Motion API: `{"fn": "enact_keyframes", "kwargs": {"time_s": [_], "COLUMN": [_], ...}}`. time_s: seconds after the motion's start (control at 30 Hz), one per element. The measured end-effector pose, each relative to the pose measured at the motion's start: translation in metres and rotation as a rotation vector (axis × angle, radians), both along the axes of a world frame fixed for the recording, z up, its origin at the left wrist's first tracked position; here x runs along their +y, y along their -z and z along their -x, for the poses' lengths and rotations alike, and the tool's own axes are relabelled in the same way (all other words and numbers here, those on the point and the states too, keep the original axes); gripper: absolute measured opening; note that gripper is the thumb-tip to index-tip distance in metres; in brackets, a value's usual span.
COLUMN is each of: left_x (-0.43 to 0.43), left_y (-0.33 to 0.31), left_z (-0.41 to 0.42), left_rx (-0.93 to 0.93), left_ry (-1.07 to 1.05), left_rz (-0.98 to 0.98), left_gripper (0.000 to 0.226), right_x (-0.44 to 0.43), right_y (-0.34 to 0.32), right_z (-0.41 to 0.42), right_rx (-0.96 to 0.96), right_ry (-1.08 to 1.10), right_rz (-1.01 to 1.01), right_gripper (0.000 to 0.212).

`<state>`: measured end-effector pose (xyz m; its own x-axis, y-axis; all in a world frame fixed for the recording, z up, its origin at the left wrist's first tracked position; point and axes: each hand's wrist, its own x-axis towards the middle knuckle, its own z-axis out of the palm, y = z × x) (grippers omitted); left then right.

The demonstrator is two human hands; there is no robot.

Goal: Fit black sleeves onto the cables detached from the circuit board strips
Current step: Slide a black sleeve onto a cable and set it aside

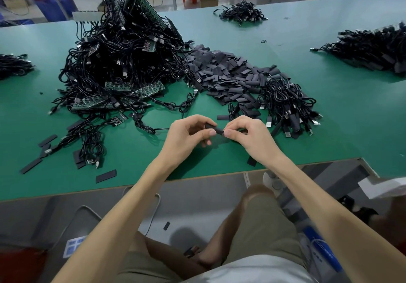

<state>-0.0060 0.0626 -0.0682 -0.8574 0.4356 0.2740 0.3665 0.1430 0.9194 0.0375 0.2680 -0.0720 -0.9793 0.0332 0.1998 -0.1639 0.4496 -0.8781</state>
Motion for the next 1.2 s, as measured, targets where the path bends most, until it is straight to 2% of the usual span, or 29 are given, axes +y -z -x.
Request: {"fn": "enact_keyframes", "kwargs": {"time_s": [0.6,0.77,0.9,1.03,1.1,1.2], "left_x": [0.0010,0.0025,0.0018,-0.0018,-0.0030,-0.0035], "left_y": [0.0052,0.0036,0.0038,0.0019,0.0012,-0.0006], "left_z": [0.0021,-0.0004,0.0003,0.0019,0.0016,0.0013], "left_rx": [-0.021,-0.060,-0.111,-0.138,-0.147,-0.159], "left_ry": [0.036,0.070,0.069,0.043,0.038,0.059], "left_rz": [0.030,-0.039,-0.101,-0.199,-0.221,-0.251], "left_gripper": [0.011,0.017,0.019,0.018,0.018,0.018], "right_x": [0.0005,0.0007,0.0018,0.0045,0.0046,0.0011], "right_y": [0.0001,0.0018,0.0021,0.0033,0.0038,0.0041], "right_z": [0.0005,0.0003,0.0000,0.0009,0.0022,0.0039], "right_rx": [-0.033,-0.021,0.030,0.121,0.108,0.036], "right_ry": [-0.001,-0.014,-0.039,0.102,0.160,0.086], "right_rz": [-0.044,-0.018,0.094,0.190,0.186,0.192], "right_gripper": [0.006,0.005,0.007,0.007,0.004,0.012]}}
